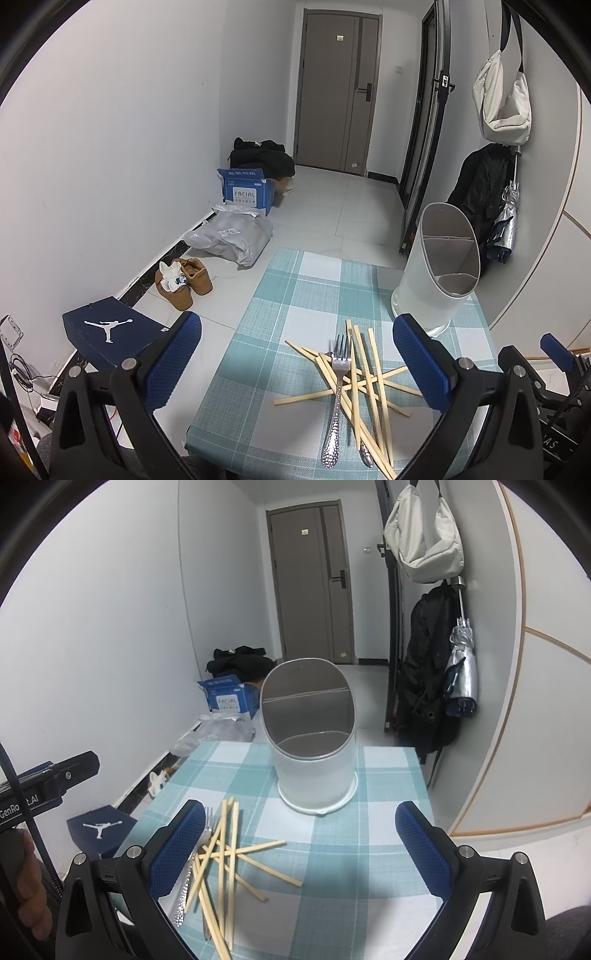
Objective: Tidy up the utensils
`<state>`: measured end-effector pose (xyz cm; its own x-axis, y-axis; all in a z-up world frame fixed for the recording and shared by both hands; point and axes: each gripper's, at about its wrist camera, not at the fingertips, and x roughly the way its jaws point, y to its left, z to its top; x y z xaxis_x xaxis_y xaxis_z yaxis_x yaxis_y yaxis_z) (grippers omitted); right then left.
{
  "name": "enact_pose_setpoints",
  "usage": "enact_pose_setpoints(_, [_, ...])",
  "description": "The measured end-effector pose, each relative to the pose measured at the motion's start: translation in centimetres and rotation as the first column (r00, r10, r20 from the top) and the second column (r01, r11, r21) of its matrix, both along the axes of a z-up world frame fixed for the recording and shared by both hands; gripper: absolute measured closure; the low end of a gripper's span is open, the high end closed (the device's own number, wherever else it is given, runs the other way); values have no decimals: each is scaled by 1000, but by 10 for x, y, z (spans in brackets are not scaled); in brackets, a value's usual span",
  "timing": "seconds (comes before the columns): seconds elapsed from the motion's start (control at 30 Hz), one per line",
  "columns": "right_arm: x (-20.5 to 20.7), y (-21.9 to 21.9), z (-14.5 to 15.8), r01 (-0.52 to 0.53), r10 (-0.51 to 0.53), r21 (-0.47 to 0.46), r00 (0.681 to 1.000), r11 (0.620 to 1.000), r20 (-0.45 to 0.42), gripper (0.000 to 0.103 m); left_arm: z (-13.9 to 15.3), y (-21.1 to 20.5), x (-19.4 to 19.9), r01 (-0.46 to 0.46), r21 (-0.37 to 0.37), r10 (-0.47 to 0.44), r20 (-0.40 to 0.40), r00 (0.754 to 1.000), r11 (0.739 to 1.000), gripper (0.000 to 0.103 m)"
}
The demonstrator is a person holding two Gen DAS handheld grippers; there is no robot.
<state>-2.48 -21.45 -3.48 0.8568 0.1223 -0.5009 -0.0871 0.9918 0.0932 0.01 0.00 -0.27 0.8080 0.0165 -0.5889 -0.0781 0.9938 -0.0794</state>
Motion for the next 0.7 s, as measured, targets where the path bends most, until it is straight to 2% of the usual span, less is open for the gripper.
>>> enact_pose_setpoints(0.27, [0,-1,-1,-10,10,16,1000,1000,-4,0,-2,0,2,21,-7,-21,-26,999,1000,1])
enact_pose_setpoints(0.47, [1,3,-3,-48,48,16,999,999,-11,0,-5,9,7,-11,-41,8,-60,998,999,1])
enact_pose_setpoints(0.6, [14,5,-7,-89,91,35,994,995,-56,1,-10,22,14,-62,-83,53,-108,993,995,1])
enact_pose_setpoints(0.7, [35,12,-13,-135,140,43,981,990,-133,10,-15,36,21,-96,-139,75,-149,986,986,1])
